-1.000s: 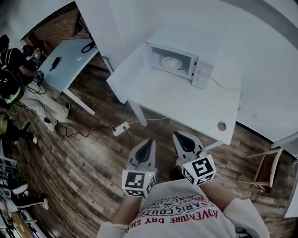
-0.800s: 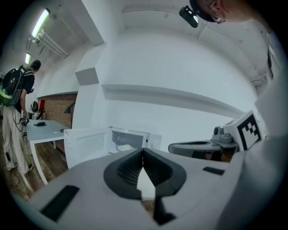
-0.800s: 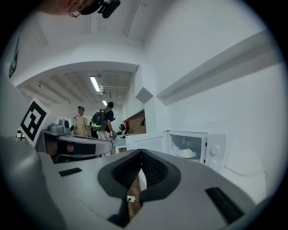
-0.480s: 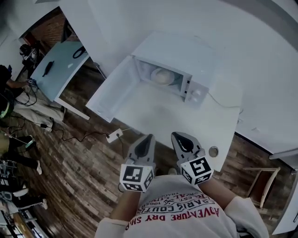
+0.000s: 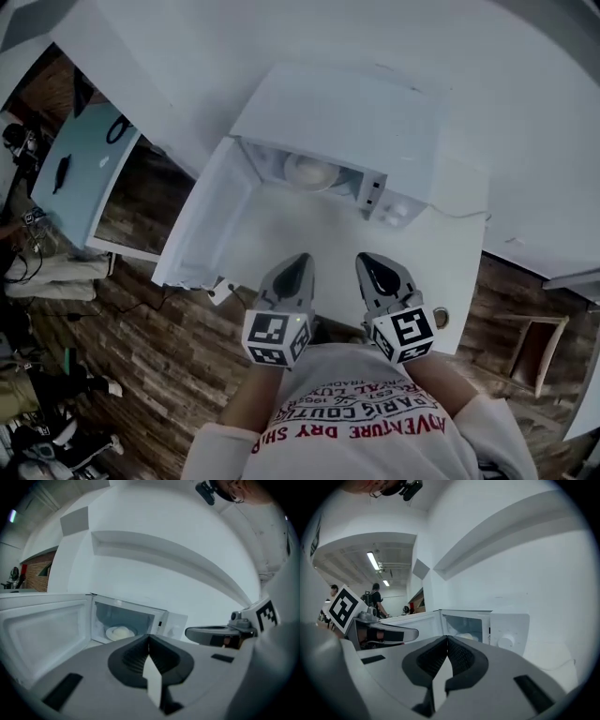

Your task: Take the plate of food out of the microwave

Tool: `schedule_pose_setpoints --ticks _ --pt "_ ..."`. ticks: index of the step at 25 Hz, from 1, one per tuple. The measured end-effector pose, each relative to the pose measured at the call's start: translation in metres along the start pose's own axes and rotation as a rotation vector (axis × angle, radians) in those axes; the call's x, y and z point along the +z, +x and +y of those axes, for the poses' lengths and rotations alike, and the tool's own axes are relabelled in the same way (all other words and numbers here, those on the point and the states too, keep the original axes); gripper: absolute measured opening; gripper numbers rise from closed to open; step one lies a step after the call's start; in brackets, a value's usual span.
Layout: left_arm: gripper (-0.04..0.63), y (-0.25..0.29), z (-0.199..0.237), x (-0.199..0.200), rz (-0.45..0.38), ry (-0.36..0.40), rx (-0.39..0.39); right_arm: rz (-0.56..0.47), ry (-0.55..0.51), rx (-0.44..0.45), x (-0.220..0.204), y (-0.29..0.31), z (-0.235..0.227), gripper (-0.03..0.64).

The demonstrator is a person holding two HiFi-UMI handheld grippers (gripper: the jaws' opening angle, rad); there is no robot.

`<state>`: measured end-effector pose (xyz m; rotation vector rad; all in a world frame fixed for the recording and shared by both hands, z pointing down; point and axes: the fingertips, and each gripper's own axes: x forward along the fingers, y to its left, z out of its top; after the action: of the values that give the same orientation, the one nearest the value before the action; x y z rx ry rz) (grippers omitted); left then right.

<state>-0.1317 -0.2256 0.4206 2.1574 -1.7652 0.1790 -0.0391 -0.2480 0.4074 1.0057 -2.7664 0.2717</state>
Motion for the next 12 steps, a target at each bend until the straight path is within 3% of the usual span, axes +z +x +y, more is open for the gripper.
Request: schedule_pose_setpoints --ticks 7,9,12 --pt "0.006 0.066 0.062 0.001 0.110 -0.001 -0.103 0.021 0.029 -0.132 0.013 0.067 -0.018 0.009" --pt "0.006 0.083 0.076 -0.005 0.154 -0.065 -0.140 0.024 0.014 -0.148 0.011 0.083 -0.017 0.009" --pt "0.006 0.111 0.097 -0.016 0.214 -0.242 -0.181 0.046 -0.012 -0.161 -0.001 0.104 -0.017 0.010"
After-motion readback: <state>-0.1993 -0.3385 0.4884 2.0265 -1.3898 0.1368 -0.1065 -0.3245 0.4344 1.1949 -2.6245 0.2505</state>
